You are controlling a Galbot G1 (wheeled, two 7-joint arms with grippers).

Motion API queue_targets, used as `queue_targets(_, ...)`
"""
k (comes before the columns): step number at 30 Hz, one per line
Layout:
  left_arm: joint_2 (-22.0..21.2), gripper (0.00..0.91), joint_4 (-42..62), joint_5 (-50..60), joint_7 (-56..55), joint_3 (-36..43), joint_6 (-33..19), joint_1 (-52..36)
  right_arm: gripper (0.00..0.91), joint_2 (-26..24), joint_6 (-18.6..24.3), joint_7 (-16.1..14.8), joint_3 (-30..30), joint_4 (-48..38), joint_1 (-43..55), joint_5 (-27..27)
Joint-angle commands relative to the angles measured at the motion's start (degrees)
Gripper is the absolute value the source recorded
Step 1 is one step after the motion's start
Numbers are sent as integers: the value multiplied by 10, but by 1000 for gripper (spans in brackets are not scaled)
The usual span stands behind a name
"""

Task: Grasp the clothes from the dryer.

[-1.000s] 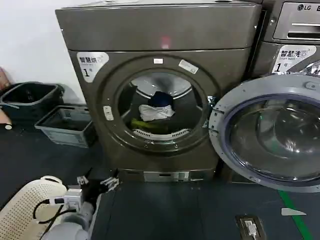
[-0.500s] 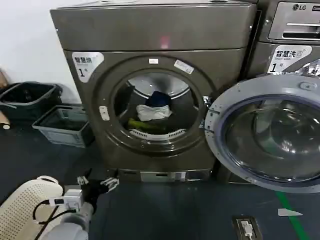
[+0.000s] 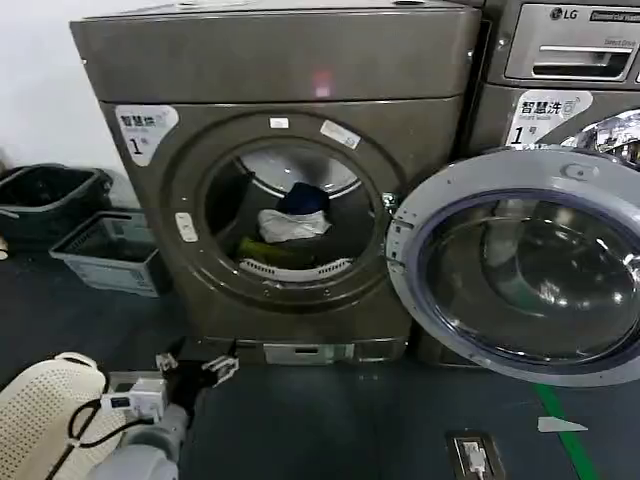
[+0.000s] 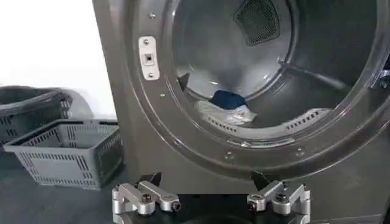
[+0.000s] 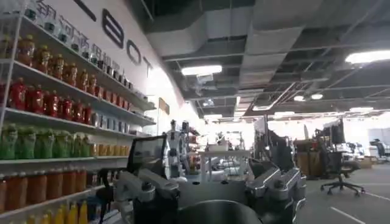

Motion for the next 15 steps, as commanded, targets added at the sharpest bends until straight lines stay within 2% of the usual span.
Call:
queue_targets(1, 1, 907, 1, 0, 0, 1, 28, 0, 907, -1, 0, 1, 2, -2, -1, 0)
queue_targets(7, 0, 907, 5, 1, 0, 1, 28, -3, 907, -2, 1, 2, 4, -8, -4, 1)
queue_targets(15, 0, 907, 9, 3, -1, 2, 28, -5, 907, 0, 18, 19, -6, -12, -1, 2)
